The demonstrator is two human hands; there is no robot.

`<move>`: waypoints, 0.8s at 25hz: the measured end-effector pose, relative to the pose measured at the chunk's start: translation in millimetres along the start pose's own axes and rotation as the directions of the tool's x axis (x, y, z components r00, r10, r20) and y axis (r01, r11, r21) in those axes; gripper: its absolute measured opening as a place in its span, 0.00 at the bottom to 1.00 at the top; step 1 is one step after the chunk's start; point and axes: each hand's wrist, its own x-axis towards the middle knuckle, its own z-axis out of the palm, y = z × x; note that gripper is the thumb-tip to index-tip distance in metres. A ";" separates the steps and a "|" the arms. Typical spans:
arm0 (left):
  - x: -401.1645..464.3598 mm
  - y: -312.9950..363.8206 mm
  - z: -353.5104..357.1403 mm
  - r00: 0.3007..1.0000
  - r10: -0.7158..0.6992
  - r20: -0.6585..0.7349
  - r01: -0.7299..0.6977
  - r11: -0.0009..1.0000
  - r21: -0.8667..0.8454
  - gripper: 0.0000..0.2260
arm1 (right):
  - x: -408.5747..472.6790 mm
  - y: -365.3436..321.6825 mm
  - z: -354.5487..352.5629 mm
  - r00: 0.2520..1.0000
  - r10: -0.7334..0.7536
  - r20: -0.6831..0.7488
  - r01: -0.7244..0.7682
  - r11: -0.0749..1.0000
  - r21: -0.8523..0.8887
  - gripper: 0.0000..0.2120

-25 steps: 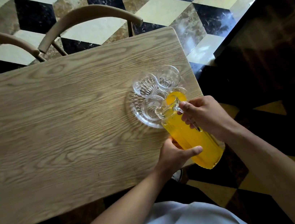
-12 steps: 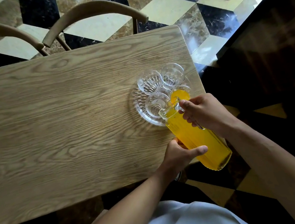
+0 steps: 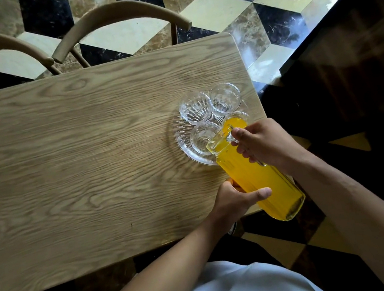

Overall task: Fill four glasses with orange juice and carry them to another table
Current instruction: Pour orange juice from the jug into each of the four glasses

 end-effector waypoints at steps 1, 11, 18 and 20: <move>-0.2 0.1 0.4 1.000 0.000 0.005 0.000 1.000 0.001 0.24 | 0.5 -0.1 0.1 1.000 0.007 0.001 -0.007 1.000 0.004 0.21; 0.8 -1.5 4.3 1.000 -0.001 -0.008 0.001 1.000 0.031 0.20 | 4.8 -0.2 -0.3 0.999 0.036 0.005 -0.036 0.999 -0.039 0.21; 4.4 -3.9 3.7 1.000 -0.002 0.003 0.002 1.000 0.013 0.25 | 8.7 -2.3 0.0 0.999 0.049 0.005 -0.048 0.995 -0.082 0.23; 4.7 -2.8 3.4 1.000 -0.011 0.006 0.011 1.000 0.022 0.24 | 8.5 -3.4 -0.1 0.999 0.051 0.006 -0.050 0.995 -0.083 0.23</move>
